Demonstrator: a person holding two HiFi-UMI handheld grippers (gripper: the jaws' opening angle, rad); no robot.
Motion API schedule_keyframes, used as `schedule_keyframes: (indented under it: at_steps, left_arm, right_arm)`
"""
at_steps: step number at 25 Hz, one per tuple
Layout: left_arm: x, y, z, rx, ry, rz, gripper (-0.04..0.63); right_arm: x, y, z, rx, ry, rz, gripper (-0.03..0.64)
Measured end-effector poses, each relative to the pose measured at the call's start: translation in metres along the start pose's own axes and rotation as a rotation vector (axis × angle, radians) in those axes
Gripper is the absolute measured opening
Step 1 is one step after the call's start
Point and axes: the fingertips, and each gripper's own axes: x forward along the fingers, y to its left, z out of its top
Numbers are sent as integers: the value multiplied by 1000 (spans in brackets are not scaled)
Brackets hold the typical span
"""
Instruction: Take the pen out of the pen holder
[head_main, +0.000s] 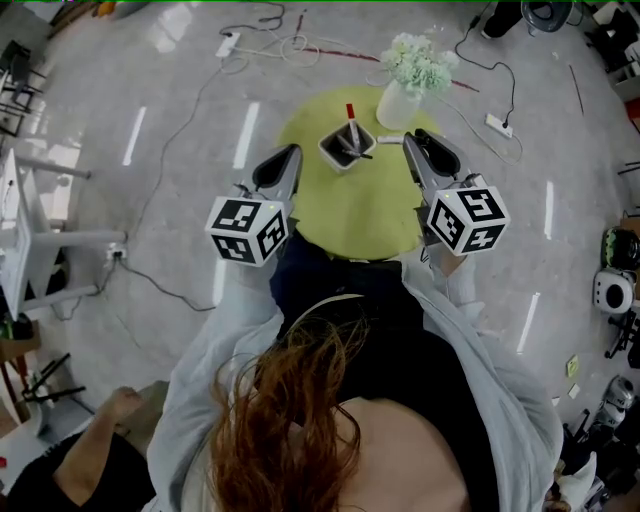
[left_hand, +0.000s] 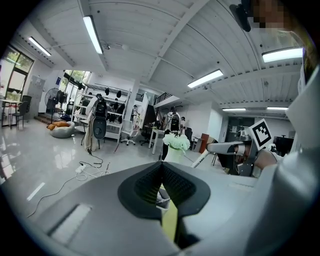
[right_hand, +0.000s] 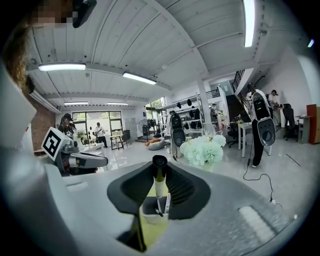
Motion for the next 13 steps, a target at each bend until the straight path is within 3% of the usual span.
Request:
schedule_keyframes:
  at_steps: [13]
  left_arm:
    - [11, 2, -8, -13, 31, -1, 14]
  right_arm:
    - [10, -5, -10, 17, 29, 9, 77]
